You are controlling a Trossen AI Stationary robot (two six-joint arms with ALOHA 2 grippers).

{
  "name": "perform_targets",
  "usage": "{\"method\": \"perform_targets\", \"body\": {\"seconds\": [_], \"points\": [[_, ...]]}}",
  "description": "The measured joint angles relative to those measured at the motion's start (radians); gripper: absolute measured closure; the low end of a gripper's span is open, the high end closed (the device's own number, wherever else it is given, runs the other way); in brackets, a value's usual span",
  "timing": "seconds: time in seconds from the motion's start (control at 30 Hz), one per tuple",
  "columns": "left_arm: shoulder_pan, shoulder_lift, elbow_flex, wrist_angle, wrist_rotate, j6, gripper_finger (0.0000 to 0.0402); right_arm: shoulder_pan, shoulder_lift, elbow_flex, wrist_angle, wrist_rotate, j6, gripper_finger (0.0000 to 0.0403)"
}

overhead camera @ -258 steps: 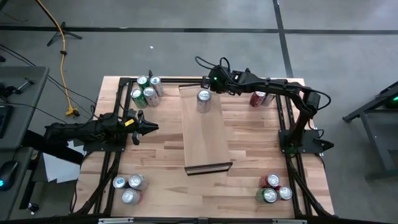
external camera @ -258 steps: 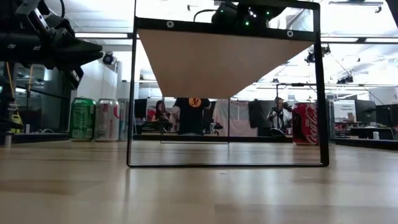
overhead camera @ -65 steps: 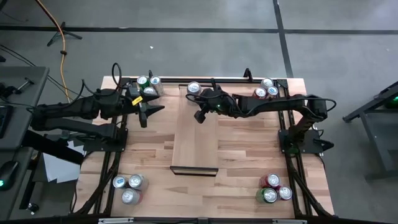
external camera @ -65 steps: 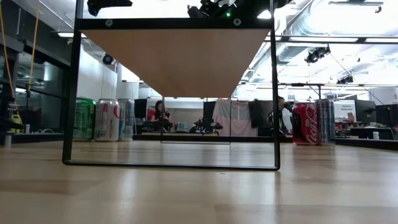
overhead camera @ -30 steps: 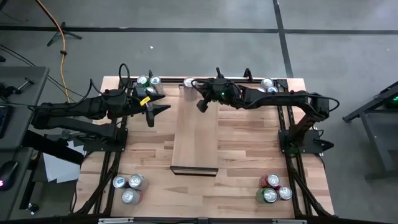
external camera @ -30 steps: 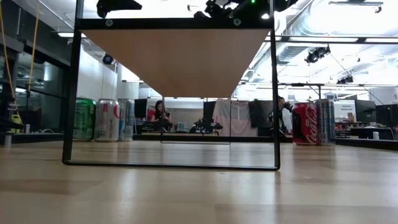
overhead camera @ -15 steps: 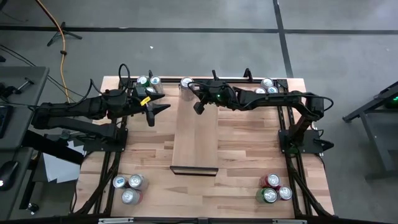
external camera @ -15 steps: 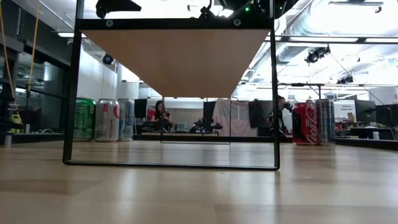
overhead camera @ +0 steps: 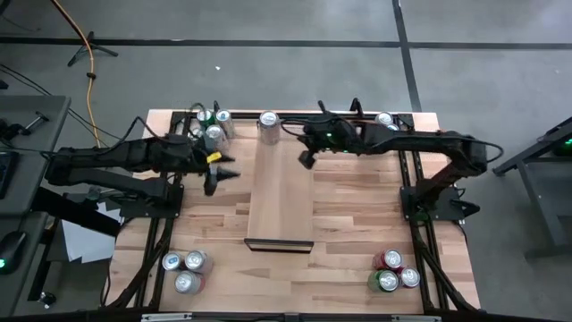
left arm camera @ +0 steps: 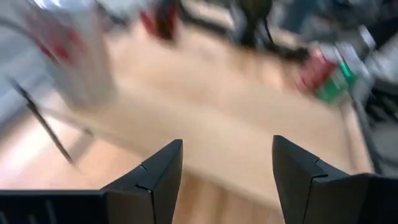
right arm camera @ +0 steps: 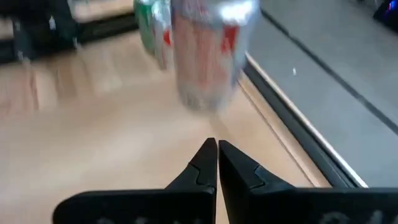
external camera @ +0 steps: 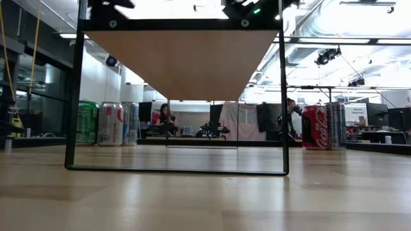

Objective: Place canned beverage on shelf
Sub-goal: Put the silver soda can on the shelf

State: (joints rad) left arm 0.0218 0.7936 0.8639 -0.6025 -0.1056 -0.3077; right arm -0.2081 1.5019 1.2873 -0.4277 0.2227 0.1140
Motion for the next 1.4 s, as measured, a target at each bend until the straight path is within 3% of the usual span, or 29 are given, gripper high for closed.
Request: {"method": "perform_targets", "body": {"seconds": [0.13,0.27,0.43,0.83,0.97,1.2,1.4], "points": [[-0.053,0.005,0.0,-0.164,0.046,-0.072,0.0223,0.048,-0.111,0.0,-0.189,-0.011,0.032,0.0403],[-0.099,0.004,0.0,-0.228,0.045,-0.108,0.0223,0.113,-0.207,0.0,-0.293,0.011,0.084,0.0403],[-0.117,-0.003,0.0,-0.207,0.033,-0.081,0.0223,0.187,-0.289,0.0,-0.301,0.013,0.137,0.0403],[-0.102,0.007,0.014,-0.208,-0.137,0.101,0.0222,0.269,-0.363,0.0,-0.318,0.072,0.215,0.0403],[0.007,0.054,0.072,-0.265,-0.237,0.087,0.0214,0.269,-0.363,0.0,-0.351,0.111,0.237,0.0403],[0.355,0.218,0.171,-0.289,-0.177,0.237,0.016,0.269,-0.363,0.0,-0.359,0.144,0.252,0.0403],[0.61,0.386,0.195,-0.317,-0.176,0.252,0.0092,0.269,-0.363,0.0,-0.37,0.144,0.279,0.0403]]}}
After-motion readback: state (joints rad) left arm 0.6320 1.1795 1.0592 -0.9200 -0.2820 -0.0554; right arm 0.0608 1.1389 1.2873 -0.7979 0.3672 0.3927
